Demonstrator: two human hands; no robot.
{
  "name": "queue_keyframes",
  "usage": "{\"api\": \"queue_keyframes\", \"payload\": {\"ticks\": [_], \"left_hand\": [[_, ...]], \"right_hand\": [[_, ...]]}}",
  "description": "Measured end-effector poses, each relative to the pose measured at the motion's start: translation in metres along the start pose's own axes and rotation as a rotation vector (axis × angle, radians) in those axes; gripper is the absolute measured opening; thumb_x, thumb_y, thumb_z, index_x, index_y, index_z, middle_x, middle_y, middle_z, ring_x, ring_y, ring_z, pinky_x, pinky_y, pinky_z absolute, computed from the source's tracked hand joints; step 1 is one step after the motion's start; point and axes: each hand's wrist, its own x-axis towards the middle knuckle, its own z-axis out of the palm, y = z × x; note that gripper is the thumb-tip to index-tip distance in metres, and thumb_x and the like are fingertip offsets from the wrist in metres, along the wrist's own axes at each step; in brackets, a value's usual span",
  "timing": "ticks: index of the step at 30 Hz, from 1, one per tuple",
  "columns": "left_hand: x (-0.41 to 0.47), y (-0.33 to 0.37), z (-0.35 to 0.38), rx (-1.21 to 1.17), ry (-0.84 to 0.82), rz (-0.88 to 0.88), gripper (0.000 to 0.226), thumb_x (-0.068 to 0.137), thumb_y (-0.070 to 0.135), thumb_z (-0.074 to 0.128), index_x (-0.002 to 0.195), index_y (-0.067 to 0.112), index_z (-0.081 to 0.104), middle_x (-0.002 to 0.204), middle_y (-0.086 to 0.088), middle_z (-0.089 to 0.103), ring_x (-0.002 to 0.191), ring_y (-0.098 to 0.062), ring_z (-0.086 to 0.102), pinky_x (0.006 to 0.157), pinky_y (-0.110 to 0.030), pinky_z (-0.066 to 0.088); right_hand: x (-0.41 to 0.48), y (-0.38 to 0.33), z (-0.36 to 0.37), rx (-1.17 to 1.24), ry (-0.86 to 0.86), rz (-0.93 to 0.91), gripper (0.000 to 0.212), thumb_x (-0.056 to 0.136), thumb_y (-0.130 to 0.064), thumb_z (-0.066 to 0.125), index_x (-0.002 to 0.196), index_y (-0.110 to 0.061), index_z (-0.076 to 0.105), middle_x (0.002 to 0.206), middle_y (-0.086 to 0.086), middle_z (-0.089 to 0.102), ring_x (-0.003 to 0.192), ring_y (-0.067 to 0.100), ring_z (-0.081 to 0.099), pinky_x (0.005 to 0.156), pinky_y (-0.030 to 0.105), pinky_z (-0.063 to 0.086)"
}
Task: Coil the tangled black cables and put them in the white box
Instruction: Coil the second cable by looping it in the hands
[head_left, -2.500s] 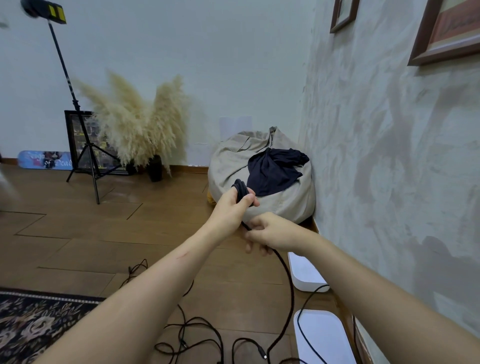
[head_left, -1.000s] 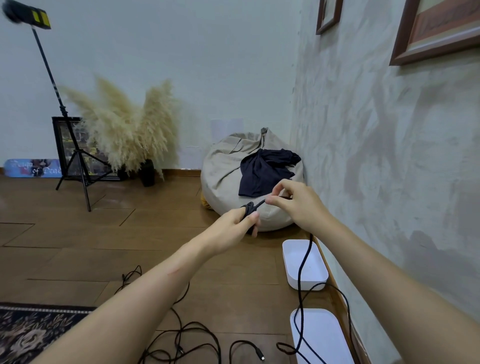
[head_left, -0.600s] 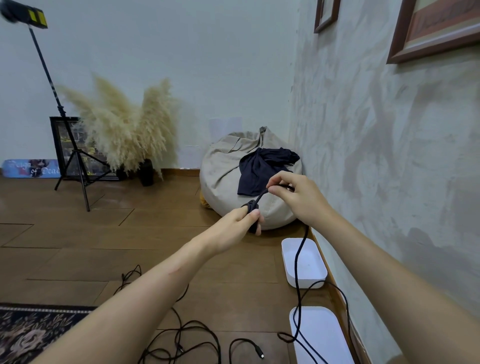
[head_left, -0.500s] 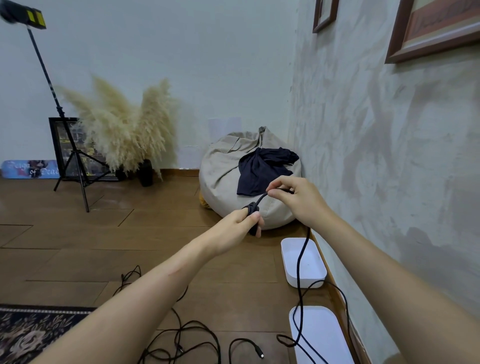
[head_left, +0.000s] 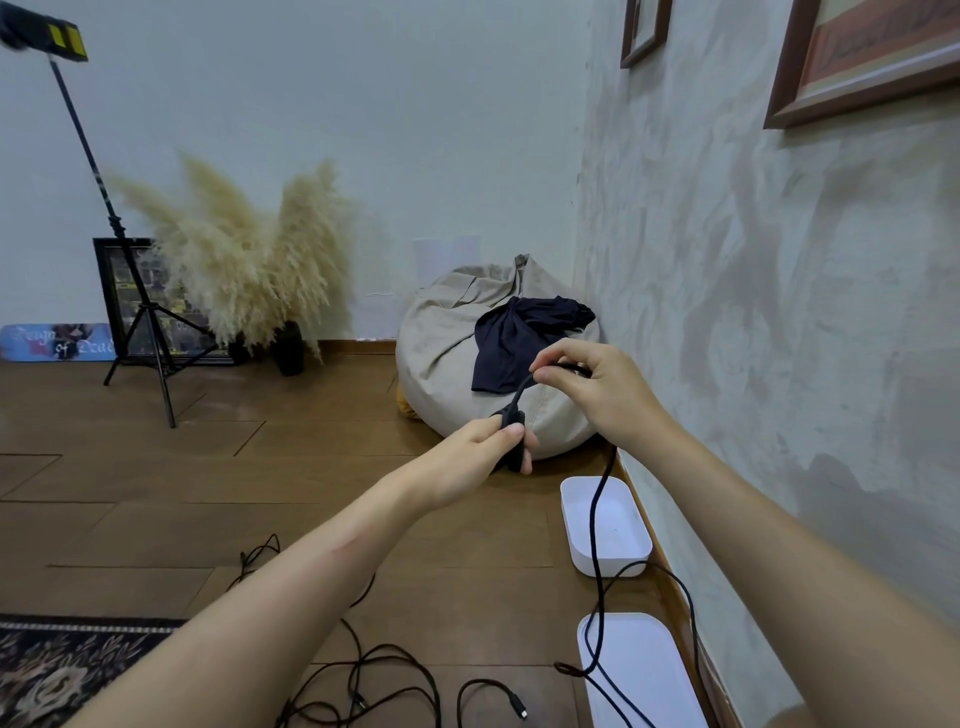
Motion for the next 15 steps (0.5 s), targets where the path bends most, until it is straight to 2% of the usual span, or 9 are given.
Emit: {"api": "queue_keyframes", "payload": {"ticks": [2, 4, 6, 10, 13, 15], "left_hand": [[0.0, 0.001, -0.002, 0.035, 0.0, 0.02, 0.032, 0.112, 0.025, 0.037, 0.117, 0.009, 0.065, 0.101, 0.011, 0.069, 0.107, 0.0, 0.059, 0.1, -0.022, 0.038], [0.0, 0.001, -0.003, 0.056, 0.005, 0.031, 0.029, 0.11, 0.021, 0.04, 0.115, 0.008, 0.066, 0.104, 0.011, 0.068, 0.111, -0.002, 0.058, 0.104, -0.022, 0.038], [-0.001, 0.0, -0.004, 0.052, 0.008, 0.031, 0.027, 0.11, 0.018, 0.041, 0.115, 0.008, 0.065, 0.099, 0.011, 0.069, 0.108, -0.003, 0.059, 0.102, -0.023, 0.04], [-0.003, 0.001, -0.003, 0.035, 0.034, 0.018, 0.029, 0.11, 0.025, 0.042, 0.11, 0.009, 0.067, 0.089, 0.009, 0.068, 0.091, 0.0, 0.059, 0.09, -0.025, 0.039], [-0.005, 0.009, -0.002, 0.01, 0.006, 0.066, 0.029, 0.109, 0.025, 0.044, 0.106, 0.009, 0.068, 0.088, 0.005, 0.068, 0.097, -0.017, 0.062, 0.097, -0.035, 0.046], [-0.007, 0.02, -0.002, -0.013, -0.034, 0.119, 0.025, 0.108, 0.02, 0.045, 0.105, 0.008, 0.067, 0.089, 0.002, 0.067, 0.101, -0.021, 0.062, 0.099, -0.03, 0.046]], "right_hand": [[0.001, 0.0, 0.0, 0.009, 0.01, 0.002, 0.006, 0.095, -0.012, 0.07, 0.095, -0.012, 0.076, 0.085, -0.007, 0.071, 0.077, 0.004, 0.061, 0.072, 0.015, 0.045], [0.001, 0.003, 0.001, 0.004, 0.009, 0.013, 0.006, 0.095, -0.012, 0.07, 0.095, -0.012, 0.076, 0.081, -0.011, 0.07, 0.074, 0.002, 0.06, 0.07, 0.015, 0.045], [0.001, 0.007, 0.0, -0.011, -0.02, 0.025, 0.008, 0.096, -0.011, 0.068, 0.096, -0.013, 0.076, 0.079, -0.015, 0.069, 0.074, 0.0, 0.06, 0.07, 0.015, 0.045], [0.003, 0.006, -0.001, -0.073, -0.08, 0.027, 0.012, 0.099, -0.011, 0.063, 0.101, -0.016, 0.074, 0.091, -0.007, 0.072, 0.089, 0.02, 0.065, 0.082, 0.032, 0.05], [0.004, 0.003, -0.001, 0.0, -0.027, 0.025, 0.01, 0.097, -0.012, 0.066, 0.097, -0.017, 0.075, 0.09, 0.003, 0.072, 0.088, 0.024, 0.064, 0.082, 0.034, 0.049], [0.003, 0.003, 0.001, 0.054, -0.006, 0.053, 0.01, 0.097, -0.013, 0.067, 0.096, -0.018, 0.076, 0.087, 0.005, 0.072, 0.084, 0.024, 0.064, 0.082, 0.036, 0.051]]}}
